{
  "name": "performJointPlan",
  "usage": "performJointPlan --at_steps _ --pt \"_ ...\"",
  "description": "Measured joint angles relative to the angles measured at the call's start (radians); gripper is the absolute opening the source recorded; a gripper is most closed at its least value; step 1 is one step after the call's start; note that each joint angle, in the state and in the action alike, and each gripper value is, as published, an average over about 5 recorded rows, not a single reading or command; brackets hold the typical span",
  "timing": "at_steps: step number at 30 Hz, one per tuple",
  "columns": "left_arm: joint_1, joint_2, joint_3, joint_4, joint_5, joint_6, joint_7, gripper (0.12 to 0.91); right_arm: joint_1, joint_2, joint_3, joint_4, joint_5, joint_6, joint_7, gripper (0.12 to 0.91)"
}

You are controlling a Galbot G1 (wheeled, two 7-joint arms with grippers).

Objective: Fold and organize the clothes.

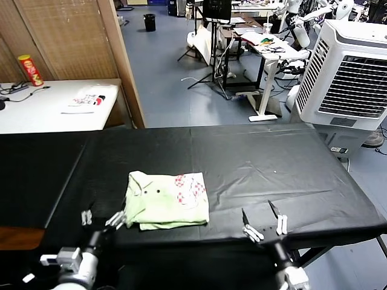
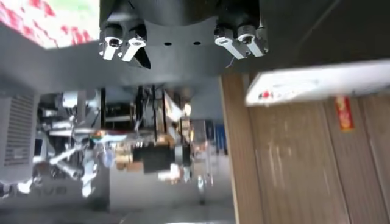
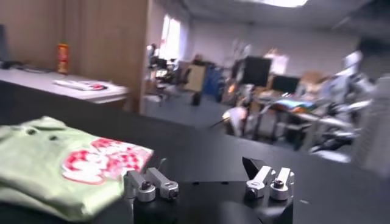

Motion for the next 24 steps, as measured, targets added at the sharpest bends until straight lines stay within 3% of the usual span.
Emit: performJointPlan --at_steps 5,11,16,24 --pt "0.108 0.011 -0.033 -0.028 -0.065 -0.042 -0.039 0.798 -0.122 0.023 0.042 0.049 -0.003 0.015 0.032 0.798" --pt "0.255 0.015 -0.075 -0.082 -0.091 -0.072 -0.074 0.798 -0.232 0.031 0.056 0.135 0.066 -0.085 0.062 0.798" --pt "0.333 0.015 -0.08 -0.11 -0.092 -0.054 -0.075 0.798 -0.26 0.037 0.049 0.18 0.104 -0.156 0.082 0.798" --pt "0.358 0.013 -0.086 -0.127 -0.09 -0.044 -0.067 0.798 -0.274 0.038 0.05 0.199 0.108 -0.174 0.081 0.798"
